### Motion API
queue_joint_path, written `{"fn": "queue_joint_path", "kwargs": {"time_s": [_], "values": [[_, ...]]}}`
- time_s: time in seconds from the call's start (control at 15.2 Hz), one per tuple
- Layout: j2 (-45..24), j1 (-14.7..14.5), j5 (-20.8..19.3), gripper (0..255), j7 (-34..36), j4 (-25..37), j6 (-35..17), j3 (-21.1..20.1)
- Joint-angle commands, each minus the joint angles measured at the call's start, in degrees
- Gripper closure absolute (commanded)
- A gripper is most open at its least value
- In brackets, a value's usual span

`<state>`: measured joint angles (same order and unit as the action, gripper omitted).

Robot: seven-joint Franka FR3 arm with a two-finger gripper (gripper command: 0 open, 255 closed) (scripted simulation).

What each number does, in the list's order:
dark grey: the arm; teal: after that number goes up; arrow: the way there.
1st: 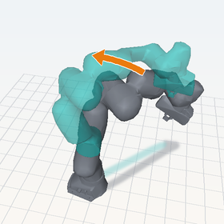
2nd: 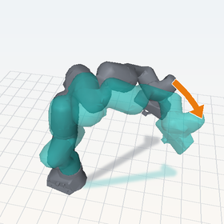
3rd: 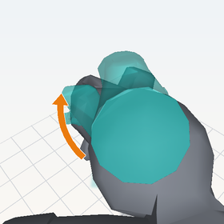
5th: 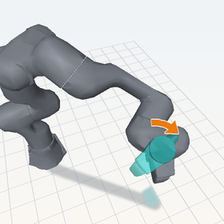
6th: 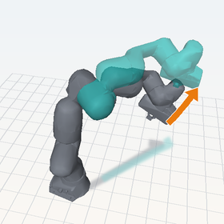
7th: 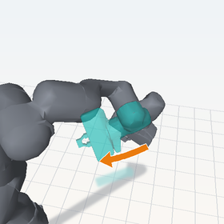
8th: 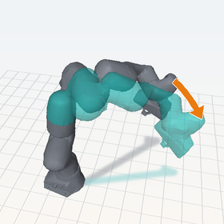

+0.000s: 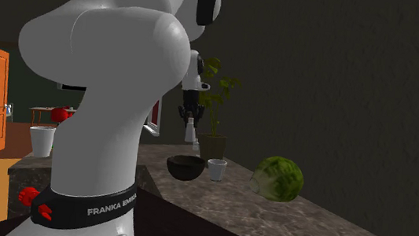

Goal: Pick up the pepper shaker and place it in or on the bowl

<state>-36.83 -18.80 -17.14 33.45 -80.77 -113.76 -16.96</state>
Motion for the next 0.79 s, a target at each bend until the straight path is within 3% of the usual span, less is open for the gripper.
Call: {"fn": "queue_joint_path", "kwargs": {"time_s": [0.0, 0.73], "values": [[-3.75, -1.69, -0.44, 255, 0.36, 6.36, 2.71, 0.23], [-7.27, -1.86, -1.61, 255, 1.54, 3.67, -3.36, 1.04]]}}
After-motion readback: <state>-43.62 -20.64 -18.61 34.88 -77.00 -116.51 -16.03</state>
